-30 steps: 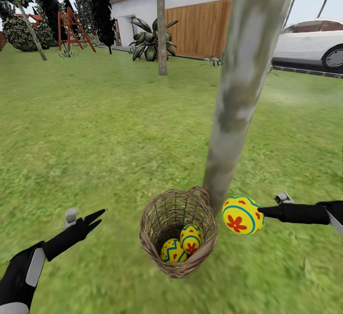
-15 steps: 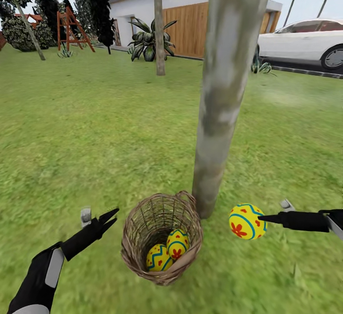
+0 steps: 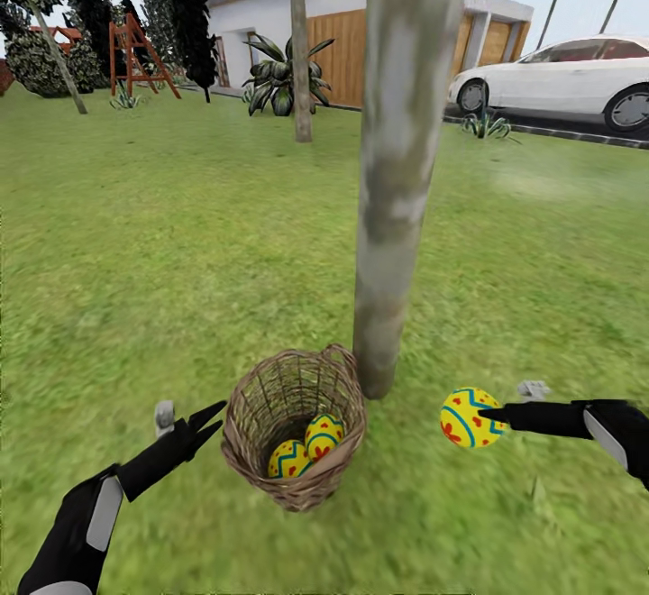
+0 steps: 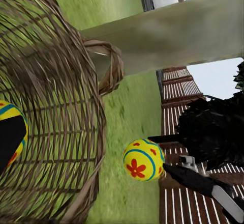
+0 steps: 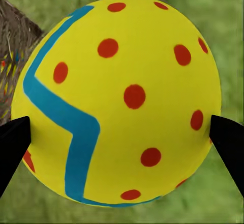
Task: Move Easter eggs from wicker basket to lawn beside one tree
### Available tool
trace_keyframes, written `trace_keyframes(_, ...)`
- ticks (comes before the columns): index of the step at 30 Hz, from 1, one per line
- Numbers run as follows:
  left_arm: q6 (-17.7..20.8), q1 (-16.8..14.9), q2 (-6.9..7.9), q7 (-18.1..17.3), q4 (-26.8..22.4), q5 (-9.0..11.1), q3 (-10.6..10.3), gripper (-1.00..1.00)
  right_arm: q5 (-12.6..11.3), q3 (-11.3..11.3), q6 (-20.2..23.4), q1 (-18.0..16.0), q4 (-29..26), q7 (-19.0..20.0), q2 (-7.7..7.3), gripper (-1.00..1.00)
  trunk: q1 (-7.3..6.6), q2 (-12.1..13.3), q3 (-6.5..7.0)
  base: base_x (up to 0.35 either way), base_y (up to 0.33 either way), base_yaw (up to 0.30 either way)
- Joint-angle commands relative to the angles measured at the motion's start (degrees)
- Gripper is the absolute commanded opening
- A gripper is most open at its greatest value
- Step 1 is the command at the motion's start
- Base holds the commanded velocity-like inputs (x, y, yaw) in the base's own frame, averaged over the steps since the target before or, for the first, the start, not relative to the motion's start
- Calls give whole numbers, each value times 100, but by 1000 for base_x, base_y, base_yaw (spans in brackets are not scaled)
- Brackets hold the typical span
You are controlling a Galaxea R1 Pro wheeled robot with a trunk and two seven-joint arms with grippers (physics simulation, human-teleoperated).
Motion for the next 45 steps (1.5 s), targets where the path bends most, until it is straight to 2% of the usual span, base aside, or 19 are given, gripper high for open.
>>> trace_keyframes(1, 39, -3, 5, -9, -1, 15, 9, 100, -60, 27, 13, -2, -1, -98, 42, -100, -2, -2, -5, -62, -203, 182)
trace_keyframes(9, 40, -3, 20, -9, -1, 23, 14, 100, -62, 31, -2, 0, 2, -352, 130, -100, -2, -2, -5, -6, -284, 281)
trace_keyframes(16, 47, -3, 25, -9, -1, 23, 14, 100, -48, 31, -45, 84, 35, -1452, 460, -100, -2, -2, -5, 0, -280, 292)
trace_keyframes(18, 48, -3, 30, -9, -1, 24, 17, 100, -42, 31, -285, 159, 73, -1693, 587, -100, -2, -2, -5, 0, -208, 292)
trace_keyframes(20, 46, -3, 36, -9, -1, 26, 20, 100, -43, 31, -711, 262, 153, -2058, 746, -100, -2, -2, -5, 0, -180, 291)
trace_keyframes(22, 47, -3, 35, -9, -1, 30, 17, 100, -34, 31, -902, 289, 251, -2294, 855, -100, -2, -2, -5, 0, -96, 163)
trace_keyframes(26, 48, -3, 35, -9, 3, 32, 20, 100, 261, 45, -980, 333, 332, -2393, 938, -100, -2, -2, -5, 0, -11, 20)
trace_keyframes(28, 48, -3, 29, -9, 6, 32, 15, 100, 339, 43, -985, 386, 341, -2403, 1034, -100, -2, -2, -5, -55, -62, 2)
trace_keyframes(33, 48, -3, 17, -9, 11, 32, 14, 100, 361, 56, -1133, 404, 415, -2424, 1084, -100, -2, -2, -5, -199, -228, 0)
trace_keyframes(37, 48, -3, 9, -9, 17, 32, 14, 100, 361, 58, -1599, 406, 583, -2436, 1087, -100, -2, -2, -5, -210, -251, 0)
trace_keyframes(39, 48, -1, 8, -9, 17, 32, 14, 100, 363, 64, -1763, 411, 602, -2625, 1096, -100, -2, -2, -5, -134, -293, 0)
trace_keyframes(41, 48, -1, 13, -9, 88, 32, 17, 100, 466, 64, -1916, 412, 605, -3071, 1225, -100, -2, -2, -5, -29, -220, 0)
trace_keyframes(43, 48, -2, 33, -9, 275, 32, 30, 100, 744, 59, -1981, 413, 613, -3438, 1400, -100, -2, -2, -5, -7, -60, 0)
trace_keyframes(45, 48, 1, 41, -9, 345, 32, 32, 100, 1005, 58, -2001, 463, 611, -3634, 1564, -100, -2, -2, -5, -2, -15, 134)
